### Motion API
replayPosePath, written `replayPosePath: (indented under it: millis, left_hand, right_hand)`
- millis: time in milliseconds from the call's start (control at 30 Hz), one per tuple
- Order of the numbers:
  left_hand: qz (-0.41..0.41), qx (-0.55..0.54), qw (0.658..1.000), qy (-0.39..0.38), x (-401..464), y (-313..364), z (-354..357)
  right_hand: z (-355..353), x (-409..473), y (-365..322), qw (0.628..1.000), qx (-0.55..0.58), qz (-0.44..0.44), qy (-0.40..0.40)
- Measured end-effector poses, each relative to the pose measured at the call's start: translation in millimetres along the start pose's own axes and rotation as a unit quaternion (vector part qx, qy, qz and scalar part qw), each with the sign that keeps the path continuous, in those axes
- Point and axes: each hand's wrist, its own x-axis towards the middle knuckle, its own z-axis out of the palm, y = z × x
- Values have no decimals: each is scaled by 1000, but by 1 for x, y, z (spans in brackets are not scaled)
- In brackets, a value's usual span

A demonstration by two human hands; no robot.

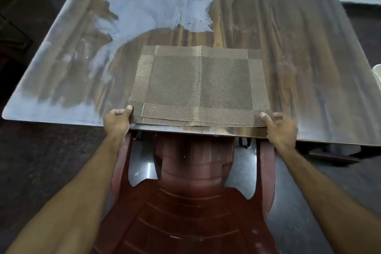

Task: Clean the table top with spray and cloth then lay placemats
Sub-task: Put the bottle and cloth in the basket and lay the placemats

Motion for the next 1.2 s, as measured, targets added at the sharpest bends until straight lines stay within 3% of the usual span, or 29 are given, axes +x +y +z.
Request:
replayPosePath:
  millis: [67, 133, 233, 367, 467, 767, 833, 933, 1033, 1200]
  left_hand:
    - [71, 101, 992, 11, -4, -2, -1]
    - [131, 170, 977, -1, -16, -3, -3]
    - [214, 263, 941, -14, -28, -9, -5]
    - [341, 438, 826, -97, -20, -18, -4]
    - [342, 451, 811, -150, -16, -19, 0]
    - [332, 497, 773, -212, 10, -9, 3]
    - [319, 488, 783, -215, 12, -7, 3]
    - [272, 417, 848, -180, 8, -4, 1]
    - [257, 369, 884, -127, 7, 5, 6]
    - [166, 357, 916, -78, 8, 21, 19]
  right_hand:
    - [-4, -9, -4, 994, -84, -69, 26]
    - [-6, -20, -5, 964, -189, -186, 34]
    - [1, -23, 2, 911, -300, -284, -18]
    - [15, -25, -1, 910, -321, -261, -43]
    - [22, -26, 0, 918, -314, -236, -52]
    - [39, -21, -21, 919, -324, -224, -15]
    - [41, -17, -26, 922, -321, -216, -14]
    - [41, -11, -33, 957, -254, -137, -22]
    - [39, -1, -38, 970, -224, -87, -14]
    - [45, -2, -35, 960, -254, -116, -12]
